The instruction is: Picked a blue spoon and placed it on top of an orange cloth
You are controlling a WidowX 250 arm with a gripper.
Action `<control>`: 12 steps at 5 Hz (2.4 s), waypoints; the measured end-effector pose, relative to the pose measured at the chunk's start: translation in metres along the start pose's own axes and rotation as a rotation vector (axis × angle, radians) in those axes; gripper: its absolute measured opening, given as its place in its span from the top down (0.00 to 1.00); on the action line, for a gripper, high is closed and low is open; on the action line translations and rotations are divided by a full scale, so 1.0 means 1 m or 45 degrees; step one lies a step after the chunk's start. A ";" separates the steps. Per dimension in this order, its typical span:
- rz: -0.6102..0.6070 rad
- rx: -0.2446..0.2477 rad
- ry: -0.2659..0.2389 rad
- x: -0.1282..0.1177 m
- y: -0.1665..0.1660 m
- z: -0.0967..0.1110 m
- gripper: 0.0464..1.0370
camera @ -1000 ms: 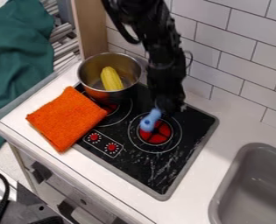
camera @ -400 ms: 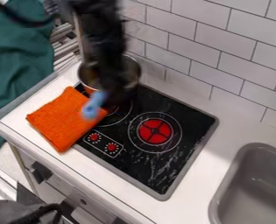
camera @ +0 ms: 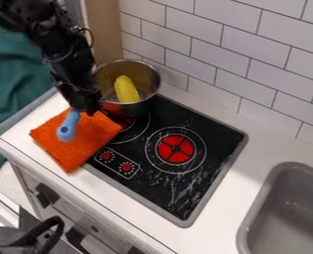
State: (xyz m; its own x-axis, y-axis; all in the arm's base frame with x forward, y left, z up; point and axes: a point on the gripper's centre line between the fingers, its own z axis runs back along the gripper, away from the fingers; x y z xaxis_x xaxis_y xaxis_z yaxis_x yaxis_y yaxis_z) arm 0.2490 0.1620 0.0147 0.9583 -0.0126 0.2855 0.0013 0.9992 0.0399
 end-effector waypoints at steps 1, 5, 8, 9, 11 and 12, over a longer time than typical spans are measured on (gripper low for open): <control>-0.013 -0.031 -0.011 -0.001 0.001 -0.010 0.40; -0.077 -0.056 -0.061 0.008 -0.012 -0.007 0.03; -0.259 -0.017 -0.043 0.038 -0.081 0.013 0.04; -0.318 -0.030 -0.052 0.052 -0.092 0.014 0.04; -0.280 -0.006 -0.009 0.064 -0.112 0.018 0.04; -0.232 0.056 0.076 0.062 -0.118 0.022 0.04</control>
State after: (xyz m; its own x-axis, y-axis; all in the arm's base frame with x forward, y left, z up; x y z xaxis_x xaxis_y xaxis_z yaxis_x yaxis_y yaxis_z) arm 0.3019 0.0429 0.0492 0.9586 -0.1896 0.2127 0.1650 0.9779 0.1280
